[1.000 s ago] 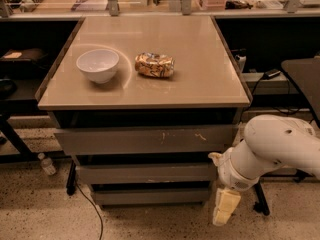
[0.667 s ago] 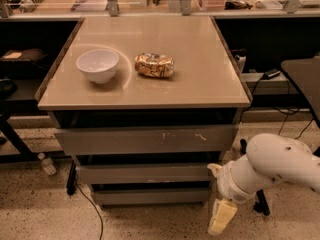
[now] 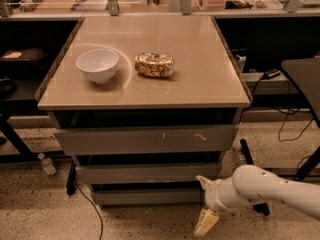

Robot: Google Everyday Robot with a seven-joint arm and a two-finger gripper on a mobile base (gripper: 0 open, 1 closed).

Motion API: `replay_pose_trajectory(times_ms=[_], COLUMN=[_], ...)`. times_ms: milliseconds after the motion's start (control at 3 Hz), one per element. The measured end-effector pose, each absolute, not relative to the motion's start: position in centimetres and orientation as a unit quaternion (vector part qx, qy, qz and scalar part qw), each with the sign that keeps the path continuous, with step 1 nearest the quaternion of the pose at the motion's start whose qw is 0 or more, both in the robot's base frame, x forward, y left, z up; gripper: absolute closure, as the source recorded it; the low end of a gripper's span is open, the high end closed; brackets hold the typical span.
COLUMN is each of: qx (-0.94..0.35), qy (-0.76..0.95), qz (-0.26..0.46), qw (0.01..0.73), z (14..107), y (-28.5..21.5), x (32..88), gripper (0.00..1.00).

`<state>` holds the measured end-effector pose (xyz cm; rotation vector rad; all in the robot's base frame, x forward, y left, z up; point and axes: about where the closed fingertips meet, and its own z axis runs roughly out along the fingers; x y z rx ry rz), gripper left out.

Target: Open bottom drawer

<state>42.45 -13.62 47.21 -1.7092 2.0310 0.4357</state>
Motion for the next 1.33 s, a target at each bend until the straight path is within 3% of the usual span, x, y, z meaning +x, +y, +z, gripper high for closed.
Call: replay_pose_trajectory(times_ms=[667, 1333], qx=[-0.605, -0.612], qy=[0.746, 0.737], qz=[0.180, 0.174], qw=[0.211, 0.230], z=[35.5, 35.1], y=[-13.1, -13.0], x=[45.1, 44.8], gripper=[0.00, 0.00])
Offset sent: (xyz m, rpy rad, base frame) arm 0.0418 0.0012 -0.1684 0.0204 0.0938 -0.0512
